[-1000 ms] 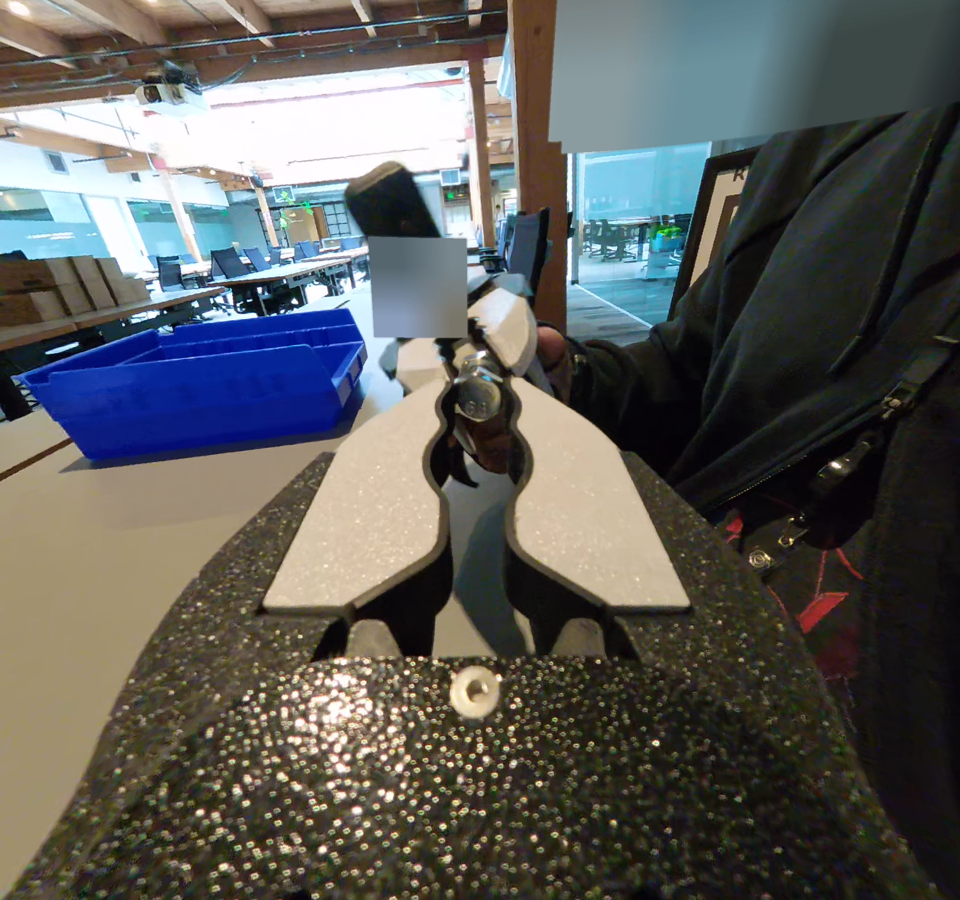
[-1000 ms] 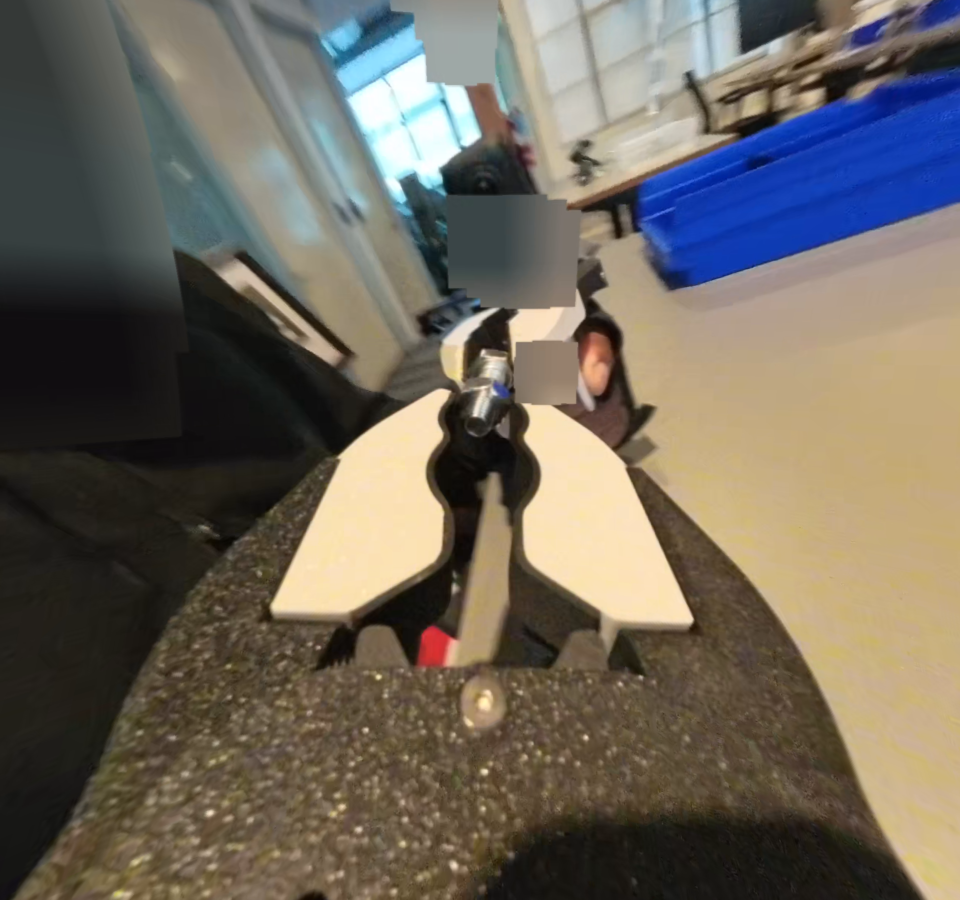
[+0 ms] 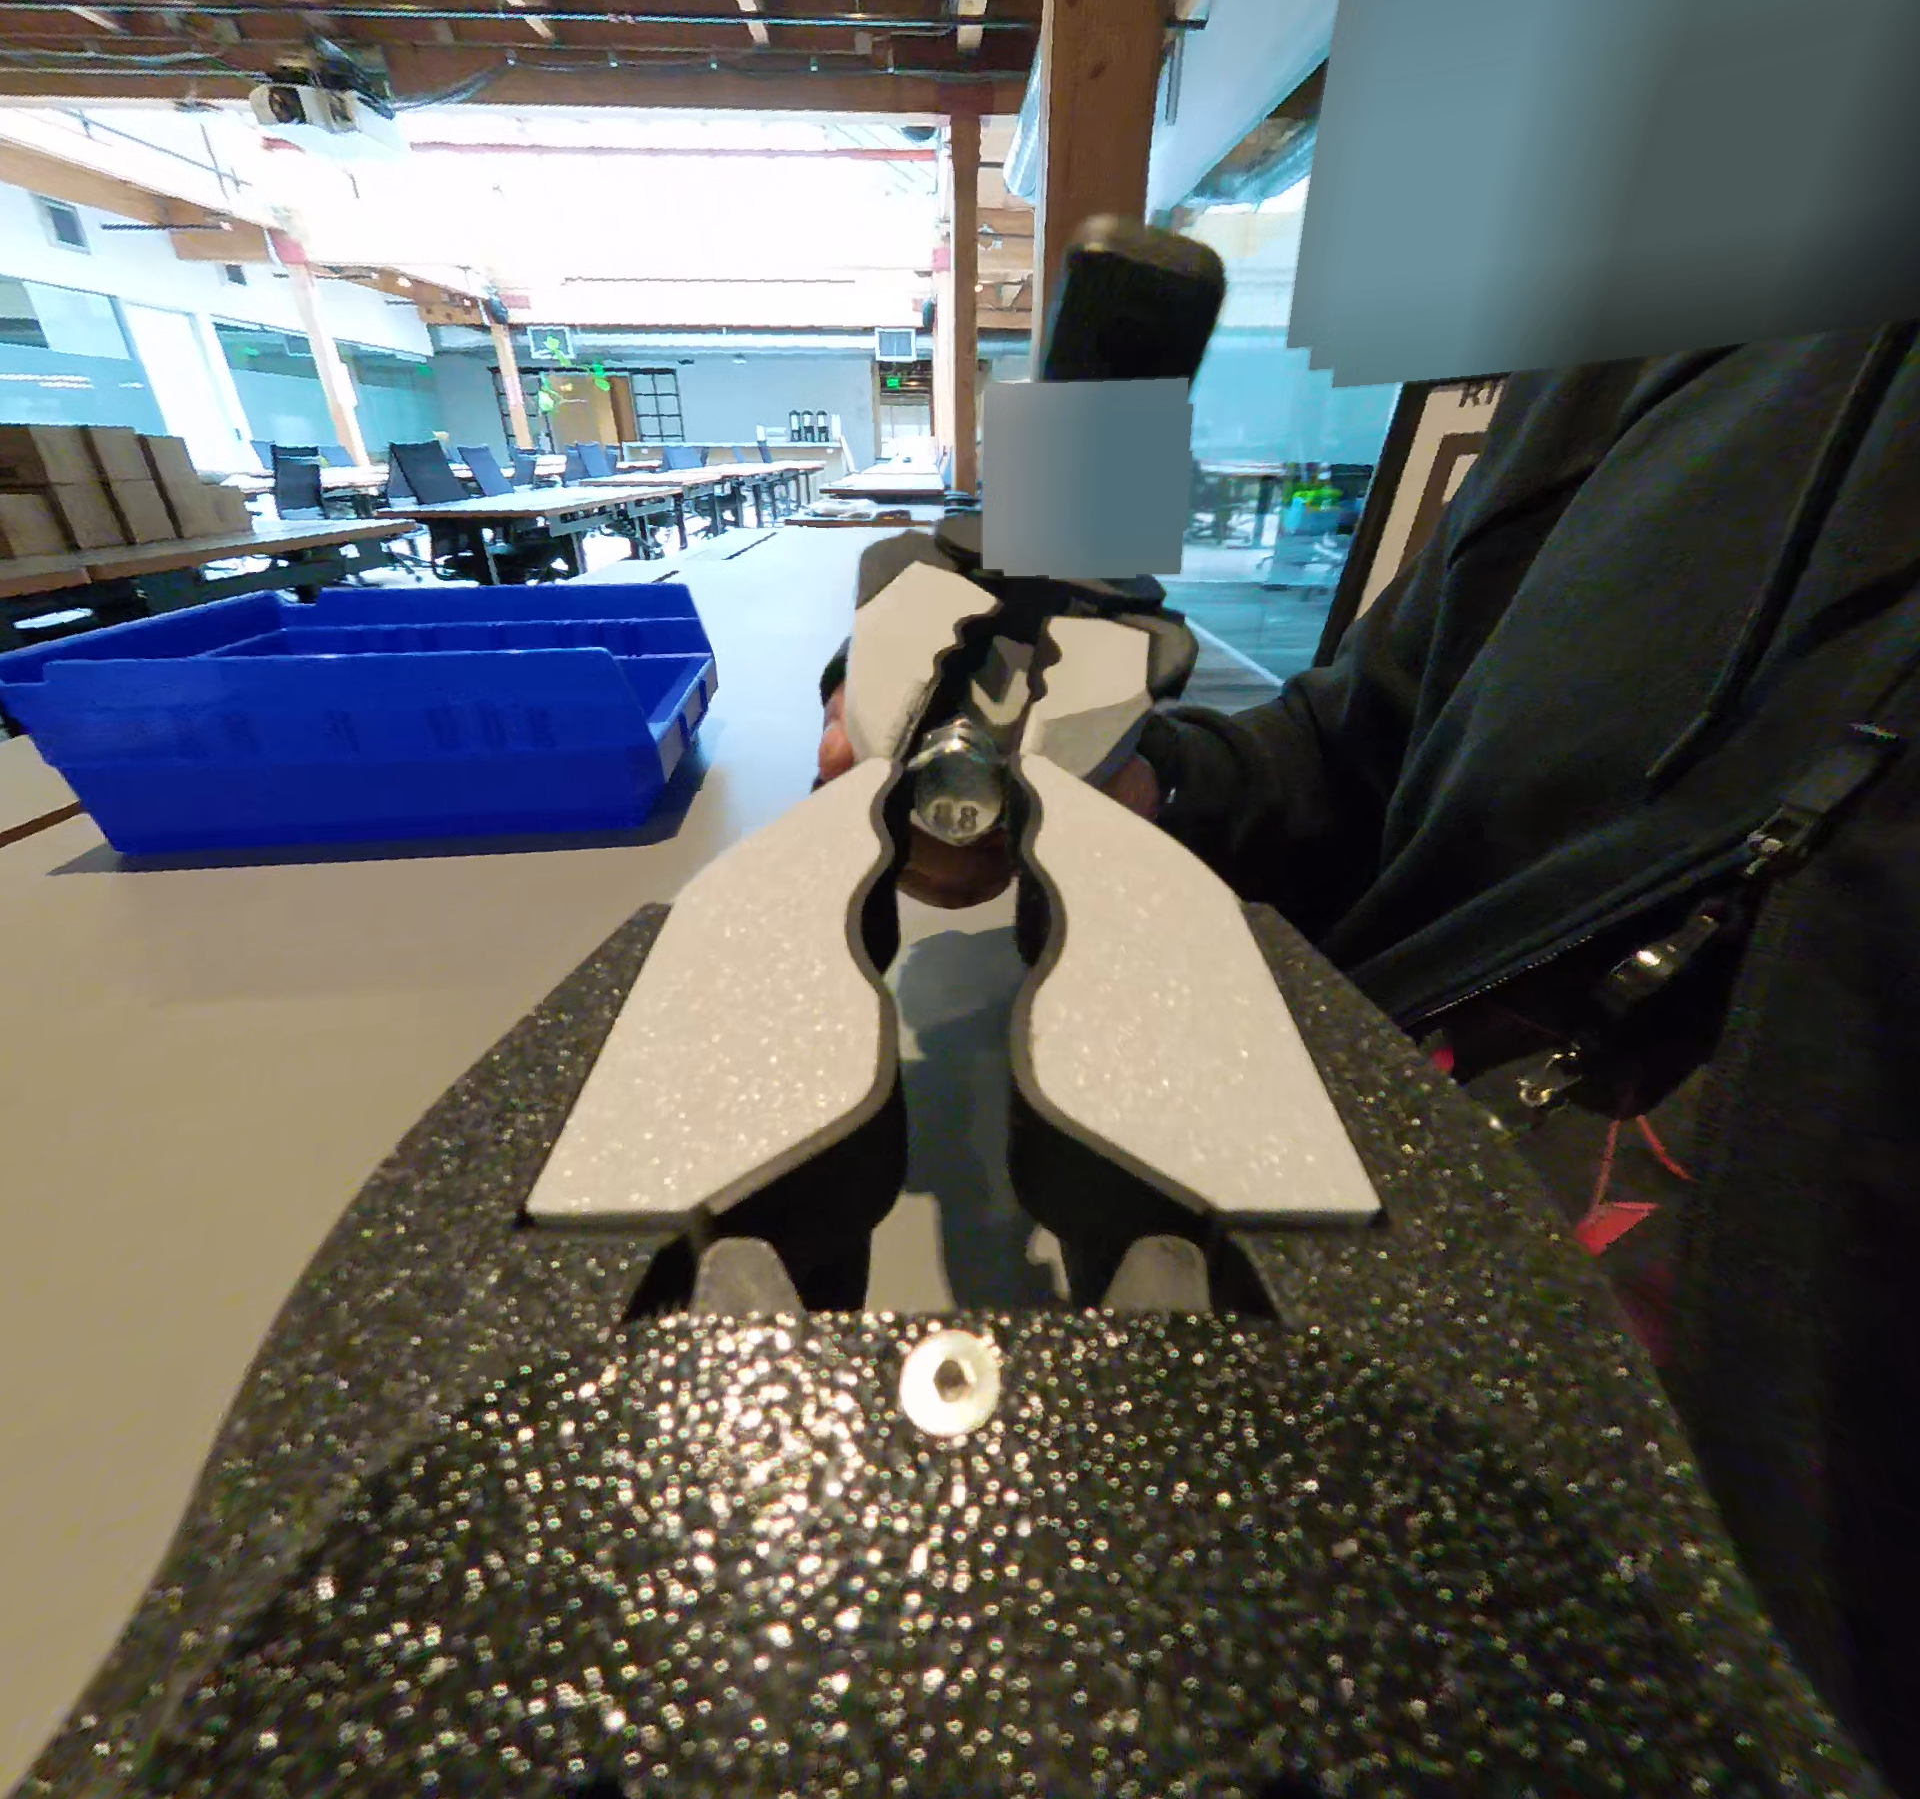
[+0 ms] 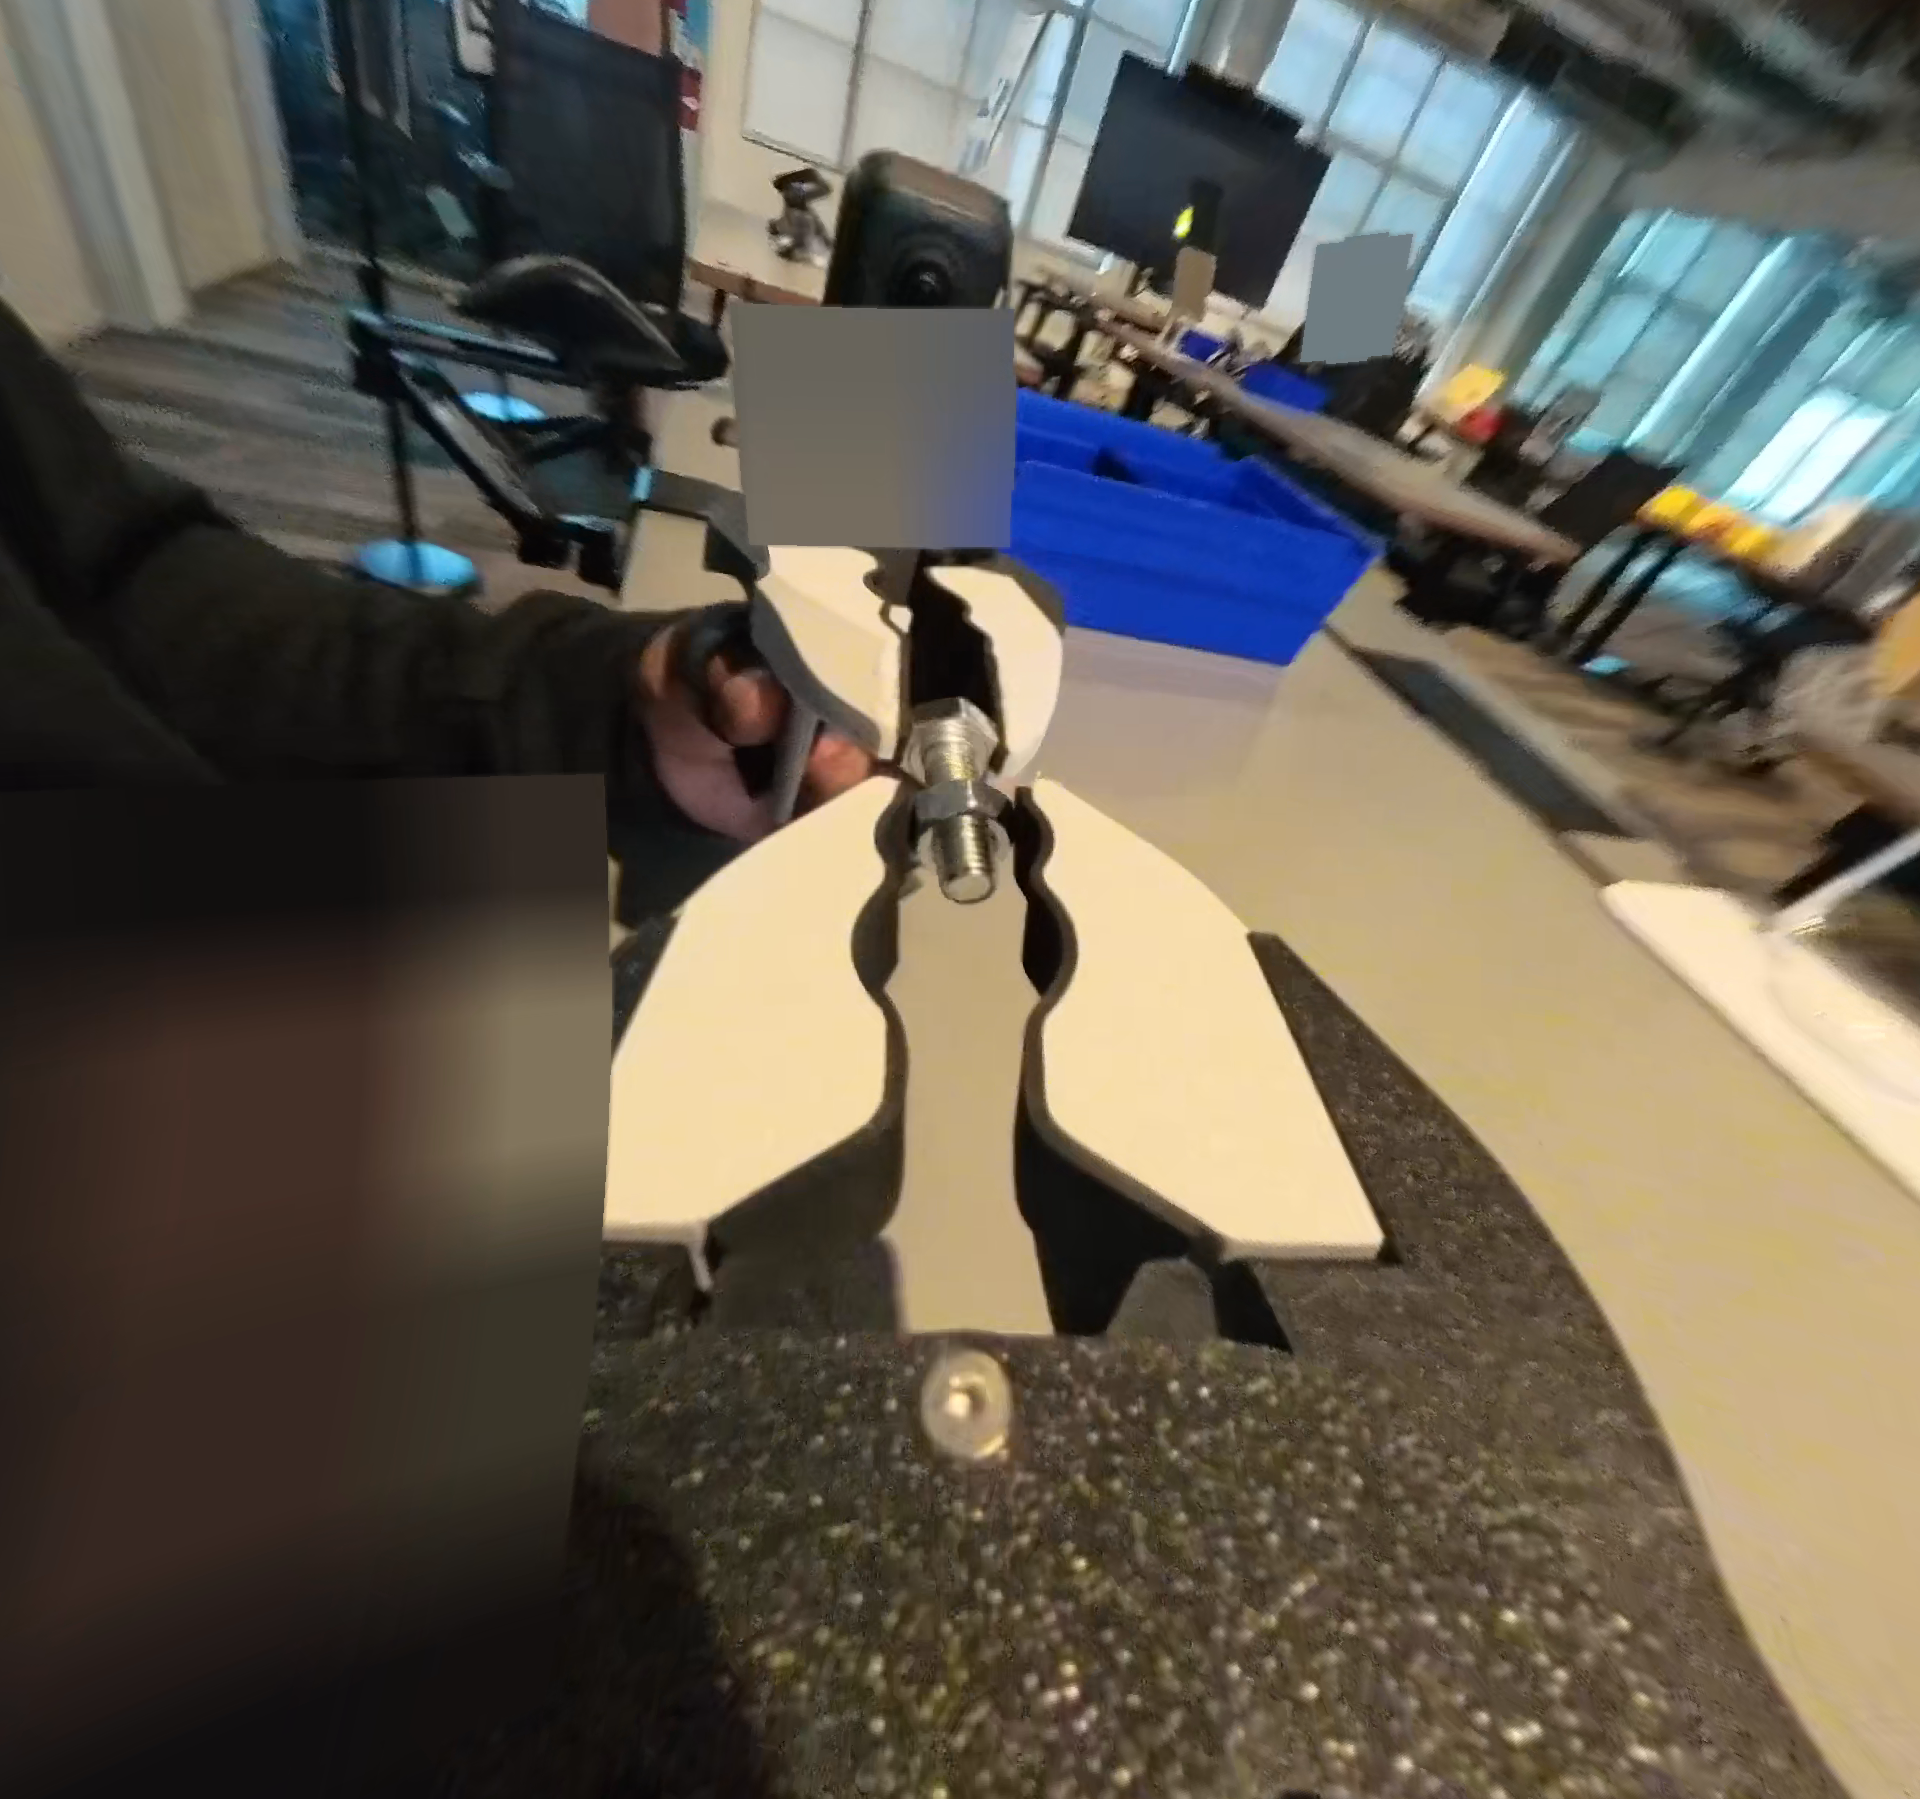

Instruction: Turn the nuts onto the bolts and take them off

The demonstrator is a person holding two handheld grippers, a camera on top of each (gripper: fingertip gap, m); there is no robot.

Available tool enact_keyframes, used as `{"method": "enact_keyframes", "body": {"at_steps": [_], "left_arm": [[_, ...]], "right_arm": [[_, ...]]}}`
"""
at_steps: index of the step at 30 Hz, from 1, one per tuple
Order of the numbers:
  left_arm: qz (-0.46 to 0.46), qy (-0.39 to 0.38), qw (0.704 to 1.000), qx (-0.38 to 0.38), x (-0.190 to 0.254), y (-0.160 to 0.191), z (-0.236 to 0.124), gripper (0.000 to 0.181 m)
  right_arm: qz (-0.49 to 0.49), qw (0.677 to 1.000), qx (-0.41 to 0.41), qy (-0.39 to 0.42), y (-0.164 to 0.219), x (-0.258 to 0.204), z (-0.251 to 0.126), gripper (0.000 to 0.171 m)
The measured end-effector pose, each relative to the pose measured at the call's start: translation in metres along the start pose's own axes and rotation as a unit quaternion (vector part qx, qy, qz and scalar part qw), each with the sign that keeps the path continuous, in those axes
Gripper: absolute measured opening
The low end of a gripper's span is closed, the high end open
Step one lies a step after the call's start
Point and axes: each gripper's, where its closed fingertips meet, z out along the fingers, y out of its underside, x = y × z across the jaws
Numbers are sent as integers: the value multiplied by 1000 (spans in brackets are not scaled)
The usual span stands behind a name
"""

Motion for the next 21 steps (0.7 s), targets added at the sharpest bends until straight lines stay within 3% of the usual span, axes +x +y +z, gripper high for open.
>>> {"method": "enact_keyframes", "body": {"at_steps": [4,8,10,12,14,18,21], "left_arm": [[61,-11,998,-6,5,-2,2,16],[103,-19,994,-10,10,-3,5,17],[91,-22,996,-9,8,-3,4,16],[84,-24,996,0,6,-6,2,16],[70,-20,997,11,5,-8,0,16],[38,-18,999,23,1,-10,-3,17],[13,-13,999,30,-2,-10,-5,17]], "right_arm": [[207,971,29,-113,-5,-7,-3,18],[440,858,83,-252,-12,-12,-8,18],[463,837,113,-269,-13,-10,-9,19],[440,853,125,-250,-13,-4,-7,32],[378,894,130,-202,-12,3,-7,38],[198,969,120,-81,-12,16,-12,39],[77,992,94,-34,-11,11,-11,37]]}}
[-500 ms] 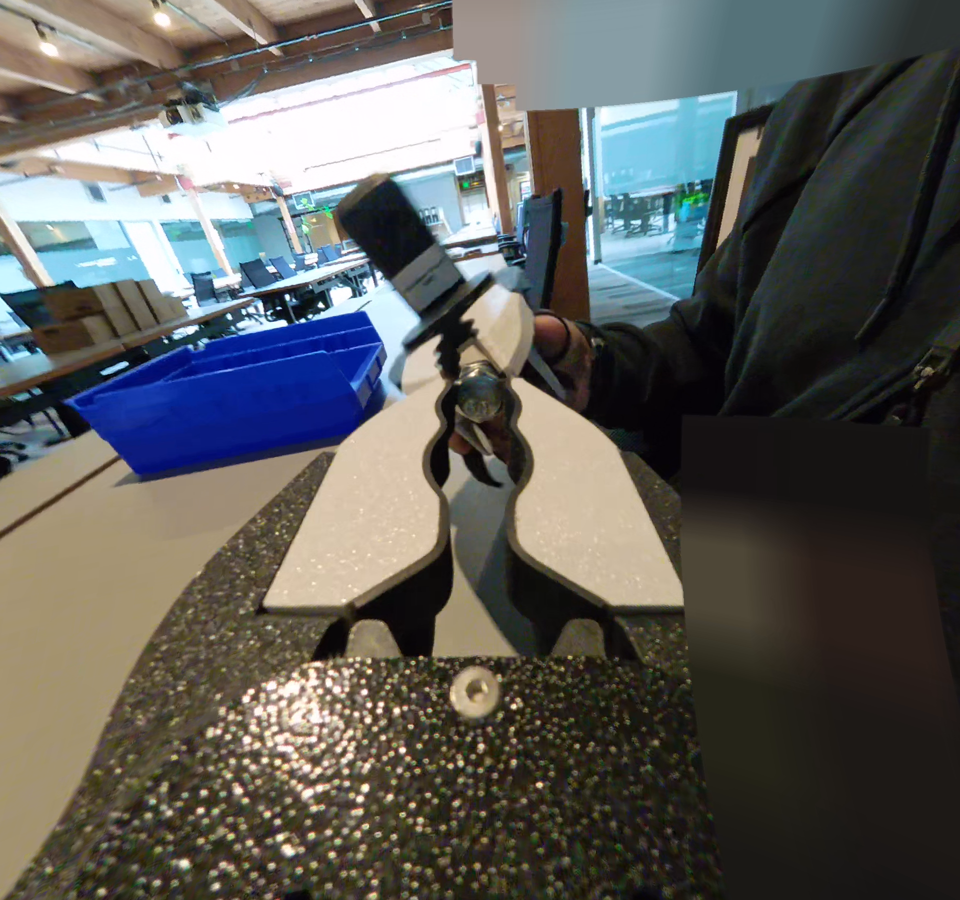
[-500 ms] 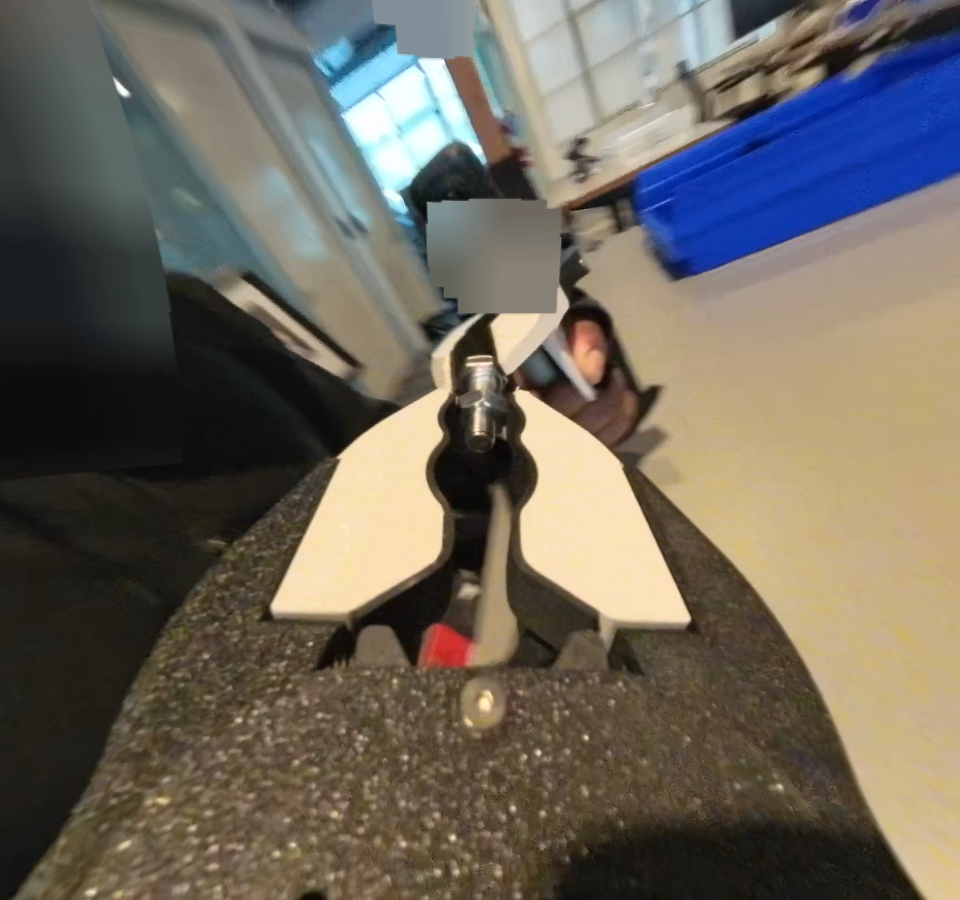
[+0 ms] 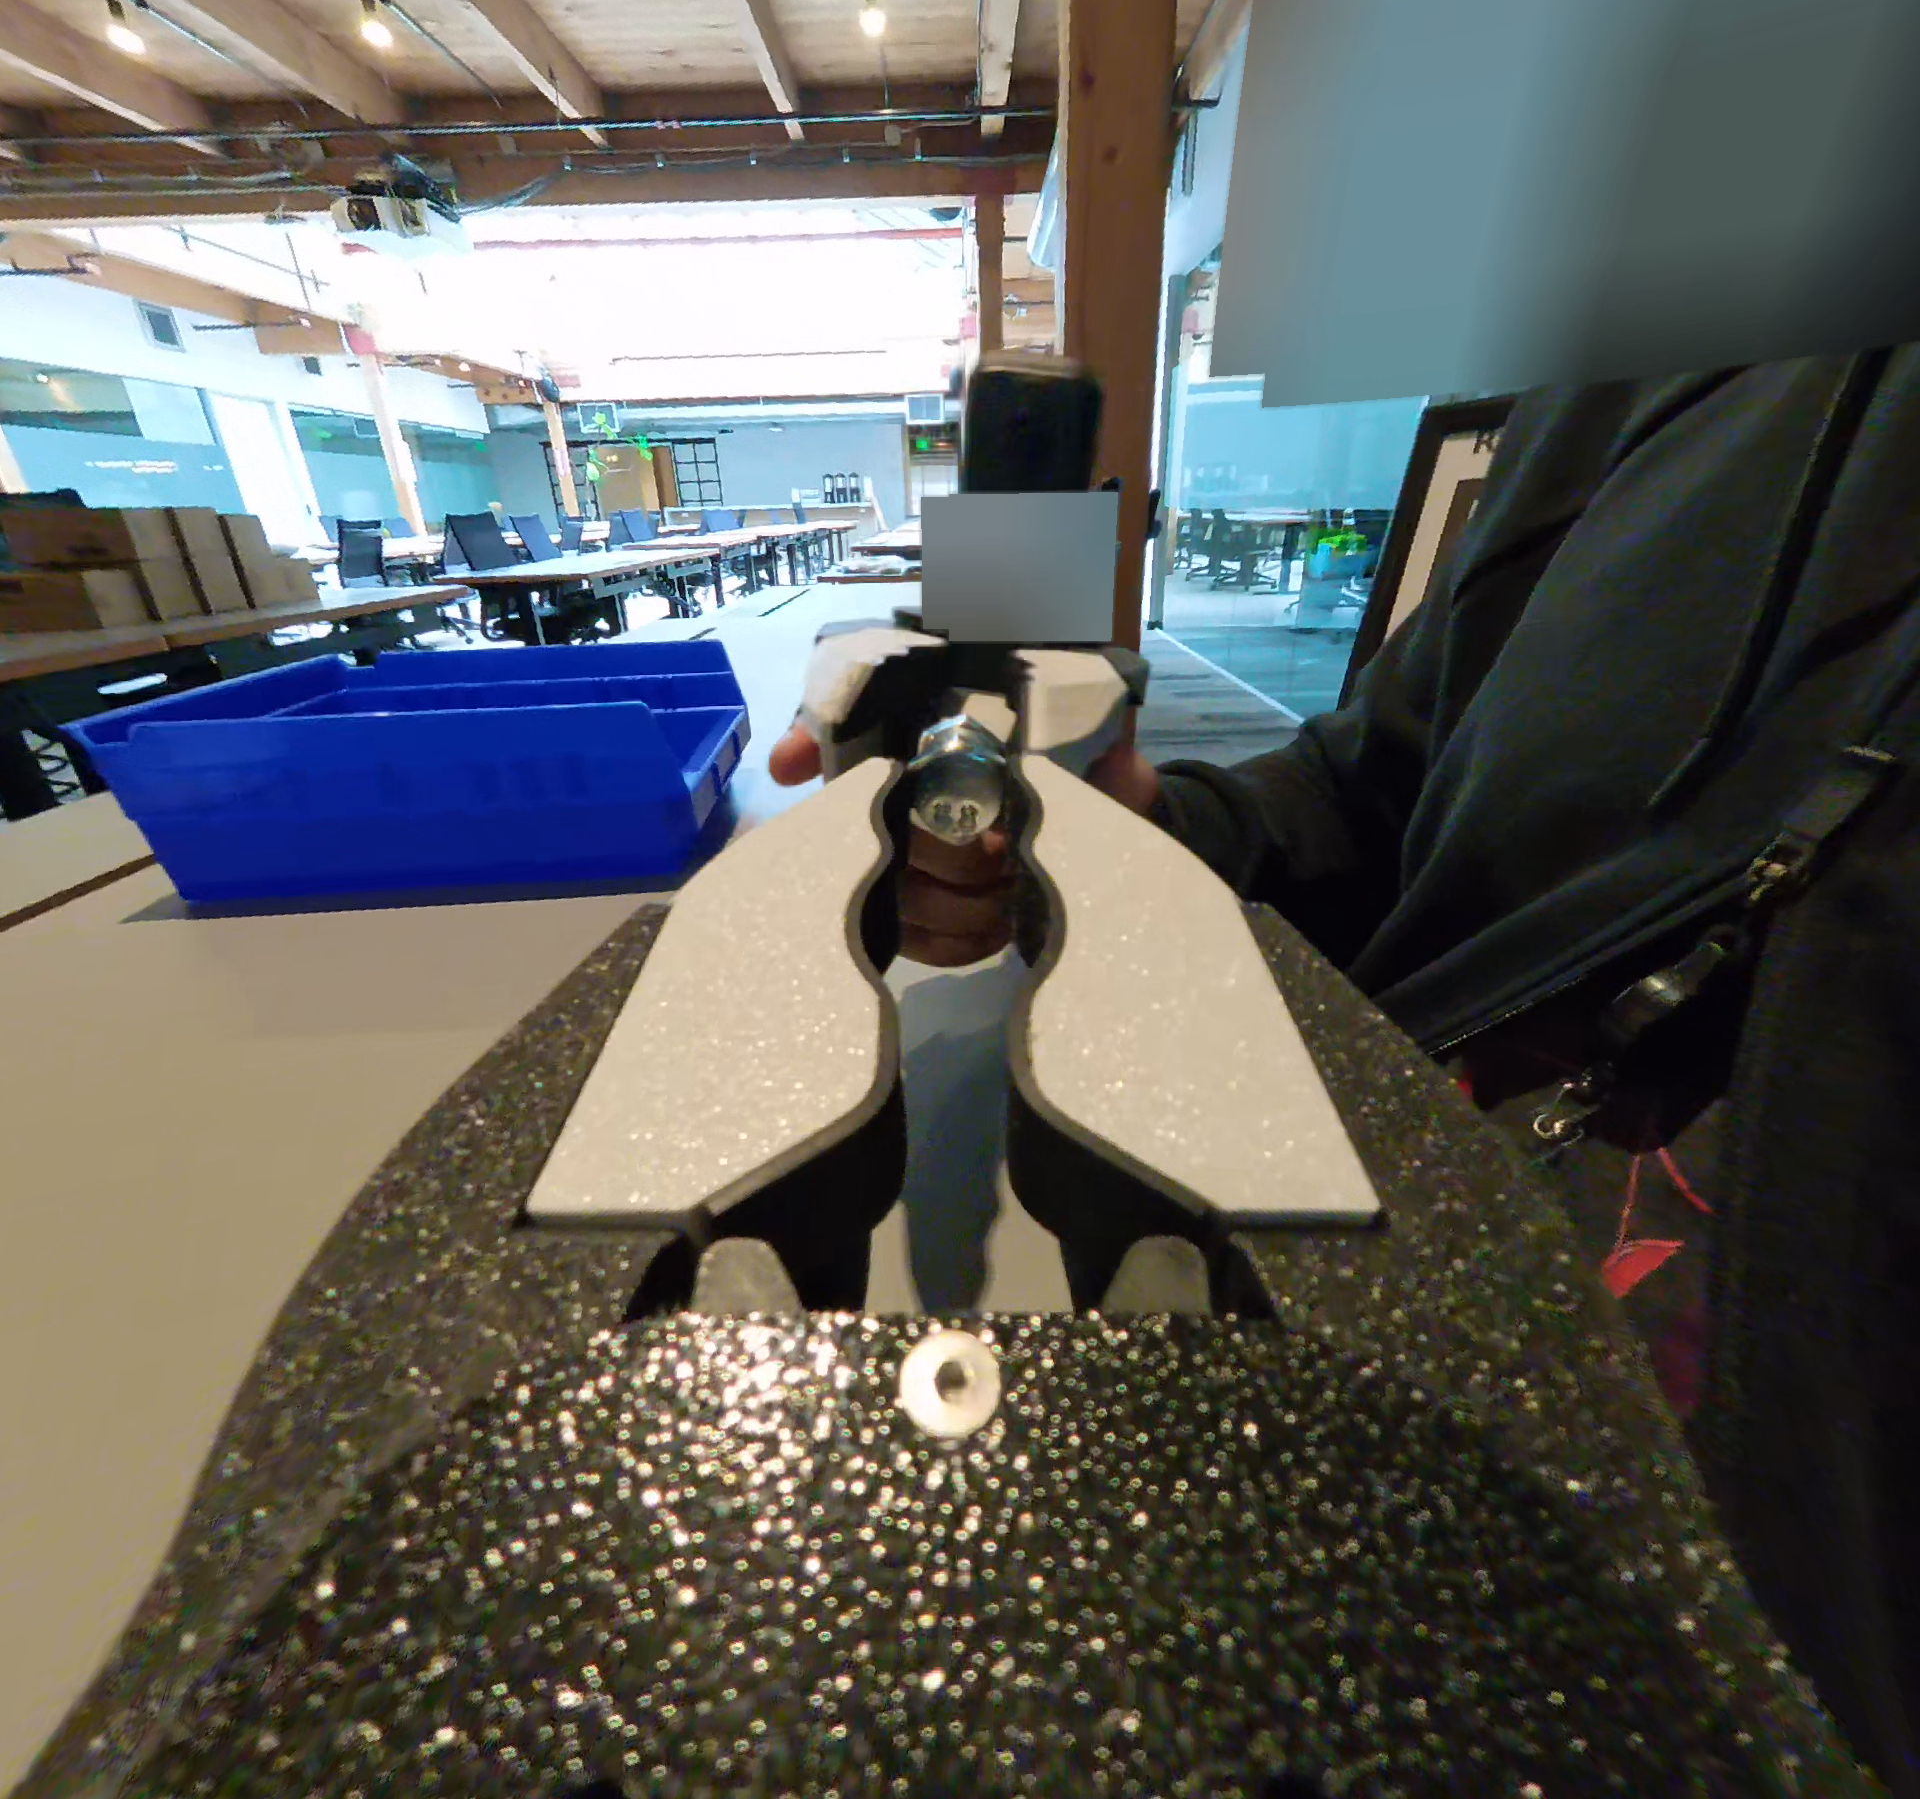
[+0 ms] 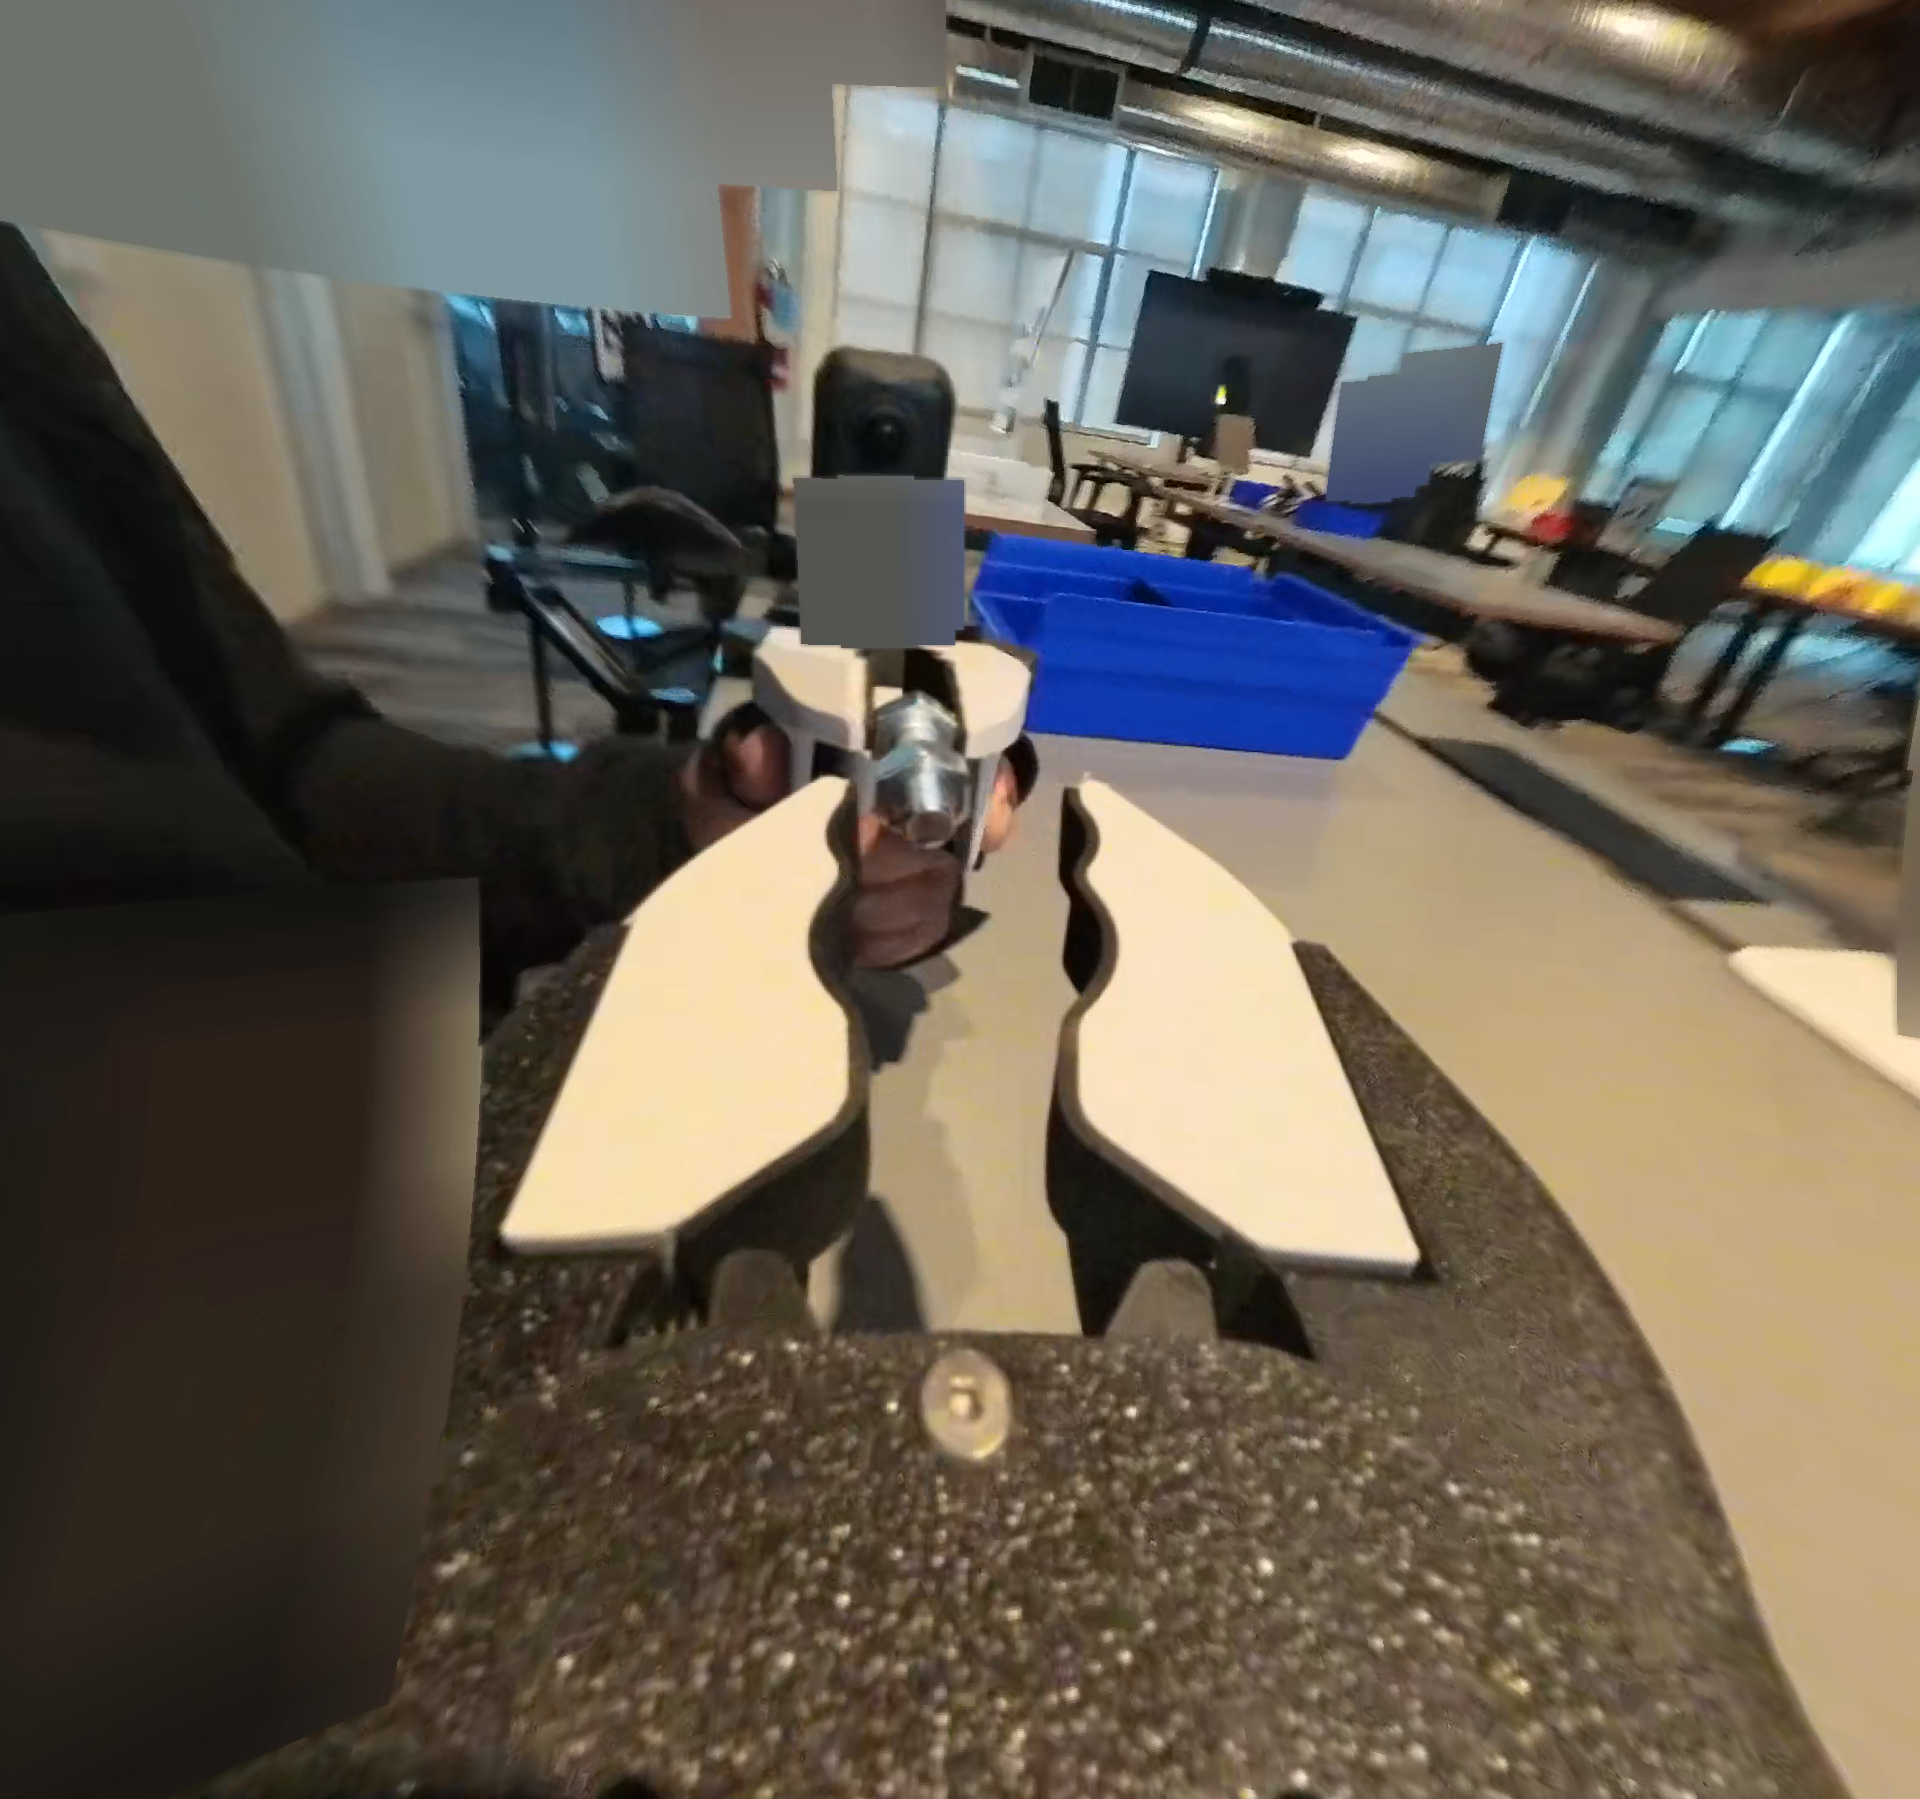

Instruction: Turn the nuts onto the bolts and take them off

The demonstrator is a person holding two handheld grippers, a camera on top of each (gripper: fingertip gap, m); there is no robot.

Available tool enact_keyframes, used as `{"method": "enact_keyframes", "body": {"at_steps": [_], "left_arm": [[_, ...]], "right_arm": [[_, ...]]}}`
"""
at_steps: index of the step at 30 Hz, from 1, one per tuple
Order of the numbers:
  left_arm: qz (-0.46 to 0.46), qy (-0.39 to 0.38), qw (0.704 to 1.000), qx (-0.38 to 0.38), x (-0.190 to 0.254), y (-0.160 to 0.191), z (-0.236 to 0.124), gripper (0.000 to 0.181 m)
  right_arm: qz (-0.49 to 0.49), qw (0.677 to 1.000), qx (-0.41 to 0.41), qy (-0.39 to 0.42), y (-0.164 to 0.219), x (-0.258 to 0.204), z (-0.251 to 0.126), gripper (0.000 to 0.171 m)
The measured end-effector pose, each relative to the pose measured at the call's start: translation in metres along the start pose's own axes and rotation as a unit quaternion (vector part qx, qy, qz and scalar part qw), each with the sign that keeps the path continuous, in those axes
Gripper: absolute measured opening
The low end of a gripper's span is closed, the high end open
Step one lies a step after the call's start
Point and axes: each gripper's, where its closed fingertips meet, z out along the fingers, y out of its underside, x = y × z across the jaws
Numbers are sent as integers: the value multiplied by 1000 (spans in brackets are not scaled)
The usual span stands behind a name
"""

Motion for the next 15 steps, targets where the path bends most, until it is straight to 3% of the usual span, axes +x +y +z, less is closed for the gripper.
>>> {"method": "enact_keyframes", "body": {"at_steps": [4,9,13,15], "left_arm": [[-10,6,1000,-4,0,2,1,17],[4,0,1000,-20,1,6,3,17],[38,-16,999,-29,0,7,4,17],[61,-24,997,-34,1,6,4,17]], "right_arm": [[-64,997,-31,25,7,-5,6,37],[-26,999,-44,7,13,-8,9,18],[128,990,-35,-51,13,-11,9,18],[261,959,-16,-108,11,-14,9,18]]}}
